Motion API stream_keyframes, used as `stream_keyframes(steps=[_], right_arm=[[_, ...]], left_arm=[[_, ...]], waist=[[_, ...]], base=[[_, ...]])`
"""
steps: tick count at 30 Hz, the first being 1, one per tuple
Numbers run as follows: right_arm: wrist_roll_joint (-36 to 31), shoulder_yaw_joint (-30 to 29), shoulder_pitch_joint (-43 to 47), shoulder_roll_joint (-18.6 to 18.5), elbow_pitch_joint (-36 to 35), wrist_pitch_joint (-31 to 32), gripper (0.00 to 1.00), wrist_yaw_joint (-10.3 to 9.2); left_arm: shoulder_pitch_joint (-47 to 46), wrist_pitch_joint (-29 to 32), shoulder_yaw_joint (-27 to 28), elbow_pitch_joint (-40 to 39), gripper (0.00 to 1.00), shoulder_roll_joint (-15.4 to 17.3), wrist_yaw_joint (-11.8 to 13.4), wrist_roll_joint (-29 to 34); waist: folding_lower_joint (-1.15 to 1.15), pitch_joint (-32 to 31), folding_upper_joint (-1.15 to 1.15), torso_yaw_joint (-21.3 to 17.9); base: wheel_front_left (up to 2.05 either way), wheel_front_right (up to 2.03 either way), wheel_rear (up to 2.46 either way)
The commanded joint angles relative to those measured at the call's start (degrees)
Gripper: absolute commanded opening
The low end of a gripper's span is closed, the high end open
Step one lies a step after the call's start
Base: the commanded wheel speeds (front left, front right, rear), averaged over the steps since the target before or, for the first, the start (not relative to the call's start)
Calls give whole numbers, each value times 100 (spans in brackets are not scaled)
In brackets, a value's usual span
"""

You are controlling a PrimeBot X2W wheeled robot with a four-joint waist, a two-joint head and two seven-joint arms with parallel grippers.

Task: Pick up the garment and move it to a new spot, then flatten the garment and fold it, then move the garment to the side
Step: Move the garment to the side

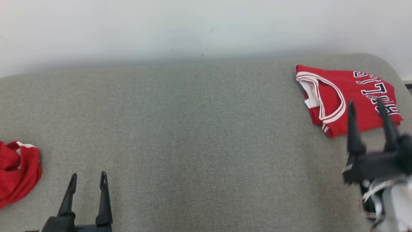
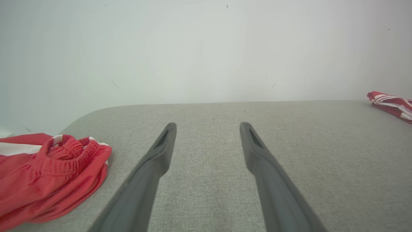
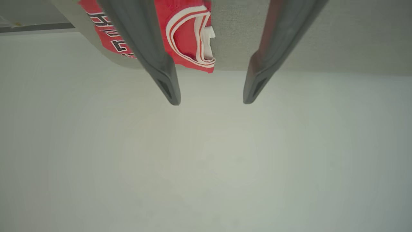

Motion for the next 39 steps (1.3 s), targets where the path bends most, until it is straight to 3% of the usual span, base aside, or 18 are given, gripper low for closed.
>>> stream_keyframes(steps=[1, 8, 17, 39], right_arm=[[-11, -62, 348, 167, -240, -20, 100, -10], [-109, -106, 1373, 810, -905, -21, 100, -10], [-528, 79, 2228, 1233, -1157, -22, 100, -10], [-371, 222, 2359, 1272, -614, -21, 100, -10]], left_arm=[[102, -20, -34, 13, 100, -7, 17, -3], [220, -20, -165, 100, 100, -9, 115, -83], [329, -20, -351, 137, 100, -7, 255, -161], [448, -20, -486, 269, 100, -5, 283, -167]], waist=[[1, -145, 0, 72], [1, -319, 0, 121], [1, -481, 0, 89], [1, -615, 0, 152]], base=[[0, 0, 0], [0, 0, 0], [0, 0, 0], [0, 0, 0]])
